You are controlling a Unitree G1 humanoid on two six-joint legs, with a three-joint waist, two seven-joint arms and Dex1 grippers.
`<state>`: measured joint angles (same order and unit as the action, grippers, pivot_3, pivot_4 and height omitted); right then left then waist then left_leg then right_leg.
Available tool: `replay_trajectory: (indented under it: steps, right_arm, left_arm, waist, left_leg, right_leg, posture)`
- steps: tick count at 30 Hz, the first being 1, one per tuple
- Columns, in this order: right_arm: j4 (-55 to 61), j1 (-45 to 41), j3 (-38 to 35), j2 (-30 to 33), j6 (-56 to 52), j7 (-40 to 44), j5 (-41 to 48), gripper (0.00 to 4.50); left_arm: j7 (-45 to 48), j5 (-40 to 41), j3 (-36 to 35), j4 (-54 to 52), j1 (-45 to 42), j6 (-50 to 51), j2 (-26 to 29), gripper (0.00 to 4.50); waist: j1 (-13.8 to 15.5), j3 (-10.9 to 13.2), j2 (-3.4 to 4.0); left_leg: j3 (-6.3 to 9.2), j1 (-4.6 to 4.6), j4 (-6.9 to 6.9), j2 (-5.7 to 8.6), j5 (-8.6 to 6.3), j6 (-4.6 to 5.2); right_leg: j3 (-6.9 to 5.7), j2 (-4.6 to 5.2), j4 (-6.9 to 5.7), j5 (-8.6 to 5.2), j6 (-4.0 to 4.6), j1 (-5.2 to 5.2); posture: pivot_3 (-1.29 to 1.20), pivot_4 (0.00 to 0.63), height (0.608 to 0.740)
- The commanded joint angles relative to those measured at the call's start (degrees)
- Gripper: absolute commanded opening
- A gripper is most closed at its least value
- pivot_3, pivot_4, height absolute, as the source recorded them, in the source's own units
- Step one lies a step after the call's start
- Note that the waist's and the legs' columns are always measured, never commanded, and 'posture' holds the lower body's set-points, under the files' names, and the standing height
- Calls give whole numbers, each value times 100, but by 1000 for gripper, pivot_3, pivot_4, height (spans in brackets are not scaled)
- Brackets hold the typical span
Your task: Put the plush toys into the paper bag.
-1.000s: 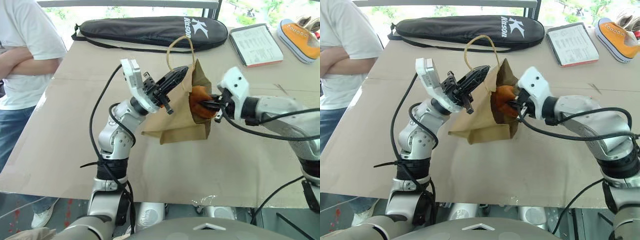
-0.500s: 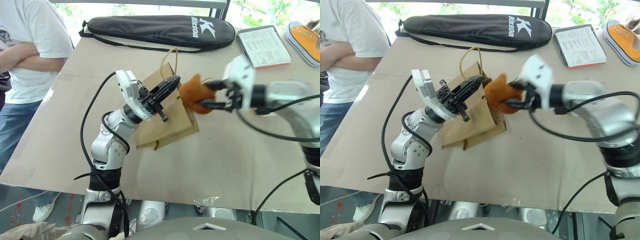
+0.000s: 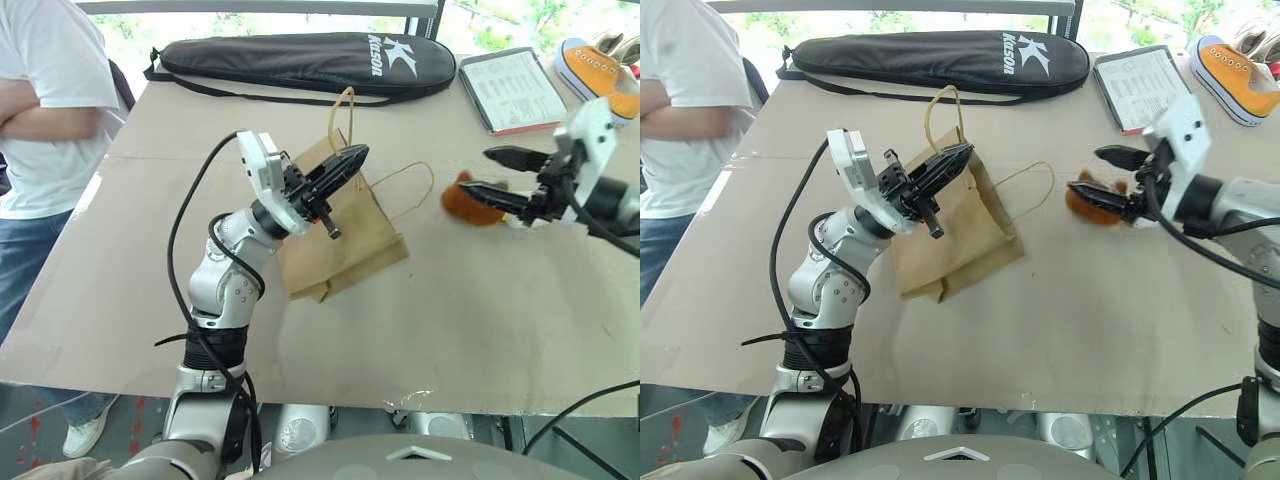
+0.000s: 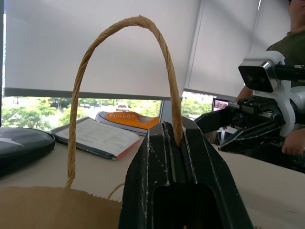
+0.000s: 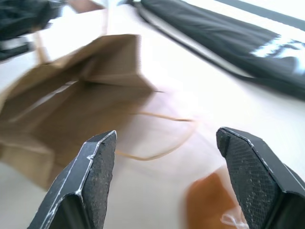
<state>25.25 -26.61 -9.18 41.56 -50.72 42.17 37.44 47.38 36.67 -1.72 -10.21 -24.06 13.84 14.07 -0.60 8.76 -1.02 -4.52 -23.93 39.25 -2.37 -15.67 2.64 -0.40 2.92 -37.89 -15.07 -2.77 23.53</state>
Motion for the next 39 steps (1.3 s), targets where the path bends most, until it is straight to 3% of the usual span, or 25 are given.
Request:
replay_trajectory:
  steps: [1,4,13,24,26,31,39]
  right_arm:
    - [139,-261,562,-419,157,-113,2,3380]
    - [-259,-353,991,-448,588,-229,-689,3380]
    - [-1214,-308,1194,252,1501,-203,-1972,3380]
    - [-5019,-2165,2382,-440,1939,-603,-3814,3380]
    - [-5320,-2306,2470,-500,2049,-488,-3936,2534]
    - [-4471,-1947,1967,-293,1855,-123,-3612,88]
    - [-1468,-871,-756,-385,195,-326,-1446,33]
  left_arm:
    - [92,210,23,-263,-156,55,-25,0]
    - [184,64,80,-310,-138,33,130,0]
    - [85,26,-64,-440,69,19,419,0]
    - [439,115,-96,-386,-362,115,861,0]
    - [571,164,-131,-300,-538,151,970,0]
    - [1071,281,-180,81,-1022,203,1205,0]
    - [1724,152,39,705,-1449,-33,991,0]
  waist:
    - [-1,0,0]
    - [29,0,0]
    - [122,0,0]
    - [6,2,2]
    - [17,2,3]
    - [15,2,3]
    - [37,6,9]
  left_leg:
    - [0,0,1,0,0,0]
    - [1,-1,1,3,1,-1]
    - [-7,-2,3,9,1,-1]
    - [-21,7,-2,7,2,-3]
    - [-18,5,-4,6,2,-3]
    - [-20,3,-3,7,2,-3]
    - [-16,0,-2,5,2,-4]
  right_leg:
    - [0,1,-1,0,0,0]
    - [0,3,0,0,0,0]
    - [4,10,4,0,-1,0]
    - [15,1,-1,0,-1,4]
    - [12,3,2,0,-1,3]
    - [12,7,3,0,-2,3]
    - [8,8,0,0,-2,3]
  posture:
    - [0,150,740]
    - [0,150,740]
    - [0,150,740]
    - [0,150,740]
    - [0,150,740]
    - [0,150,740]
    - [0,150,740]
